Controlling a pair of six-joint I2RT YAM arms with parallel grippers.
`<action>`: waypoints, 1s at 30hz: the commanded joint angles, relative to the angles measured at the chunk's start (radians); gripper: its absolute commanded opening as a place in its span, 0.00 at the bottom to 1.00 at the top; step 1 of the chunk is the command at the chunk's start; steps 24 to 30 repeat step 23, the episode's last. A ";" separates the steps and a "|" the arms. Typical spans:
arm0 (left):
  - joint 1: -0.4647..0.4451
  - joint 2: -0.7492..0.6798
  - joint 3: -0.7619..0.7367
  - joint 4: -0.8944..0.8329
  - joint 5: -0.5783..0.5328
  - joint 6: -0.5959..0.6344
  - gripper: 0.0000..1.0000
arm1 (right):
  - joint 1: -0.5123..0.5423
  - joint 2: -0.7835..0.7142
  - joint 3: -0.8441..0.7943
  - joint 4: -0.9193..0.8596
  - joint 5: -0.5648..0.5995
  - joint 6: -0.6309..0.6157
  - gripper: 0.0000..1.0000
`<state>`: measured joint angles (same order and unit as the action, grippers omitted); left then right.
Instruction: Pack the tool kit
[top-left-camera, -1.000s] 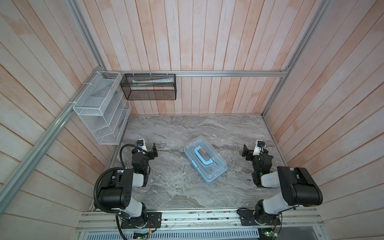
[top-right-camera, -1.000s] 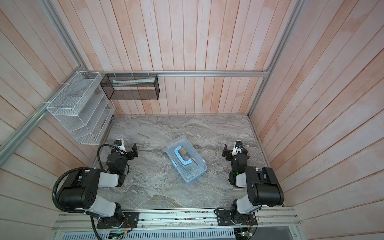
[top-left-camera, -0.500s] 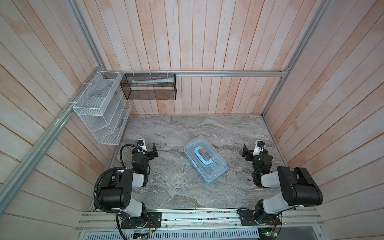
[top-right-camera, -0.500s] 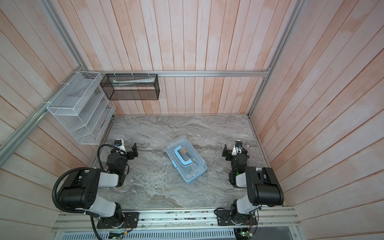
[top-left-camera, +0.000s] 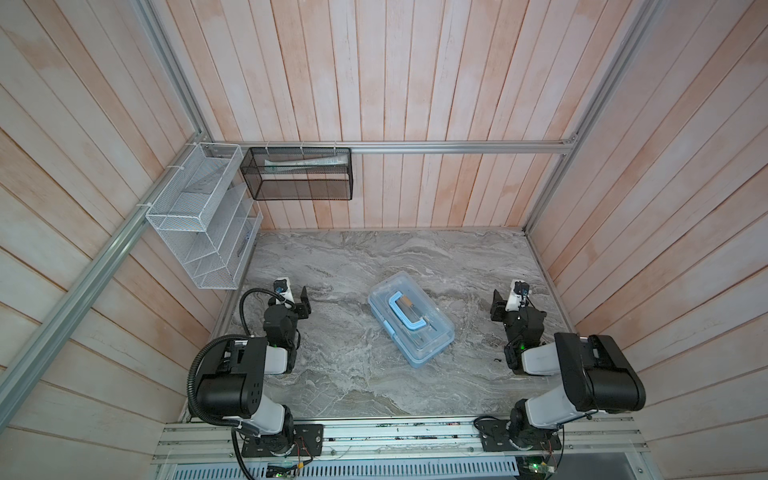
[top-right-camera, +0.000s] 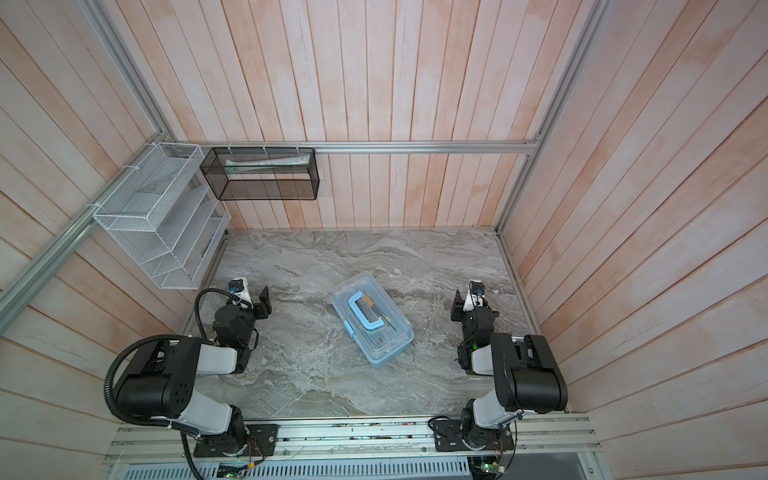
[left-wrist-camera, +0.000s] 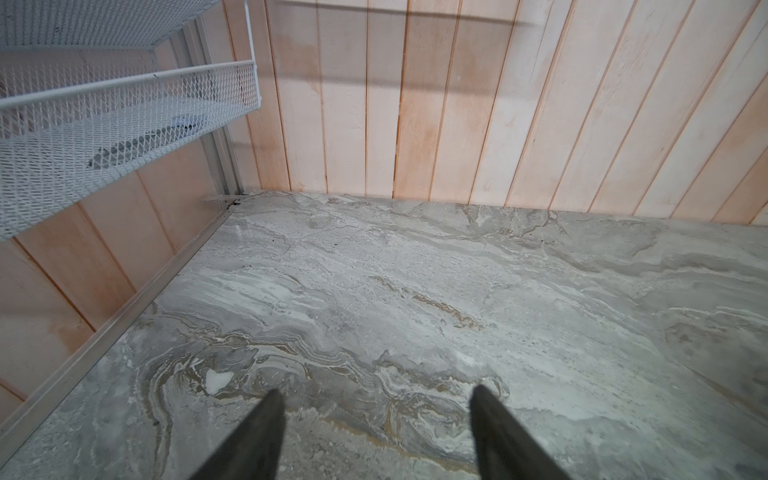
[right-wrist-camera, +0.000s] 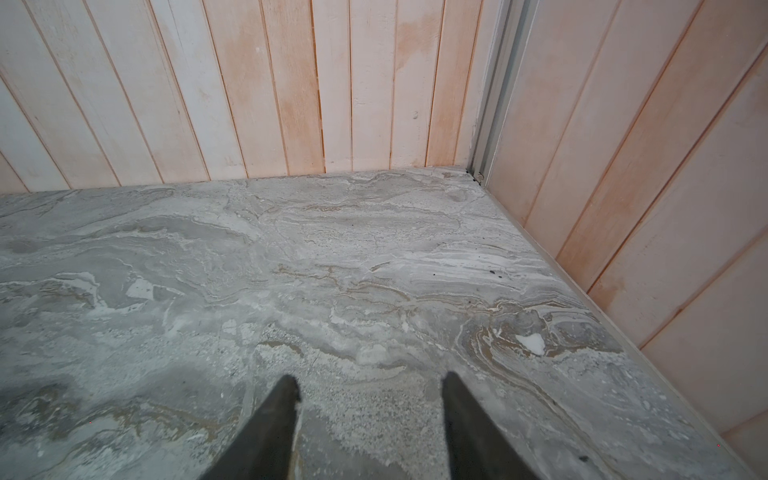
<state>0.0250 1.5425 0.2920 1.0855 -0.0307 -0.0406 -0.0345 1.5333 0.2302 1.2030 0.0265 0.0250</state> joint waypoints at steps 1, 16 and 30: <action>-0.002 0.000 -0.003 0.025 0.005 0.009 0.00 | -0.005 -0.013 0.019 -0.011 -0.008 0.001 0.09; -0.002 -0.002 -0.004 0.028 0.004 0.010 1.00 | -0.005 -0.013 0.019 -0.012 -0.010 0.000 0.98; -0.004 0.001 -0.001 0.022 0.003 0.010 1.00 | -0.005 -0.013 0.020 -0.012 -0.011 0.000 0.98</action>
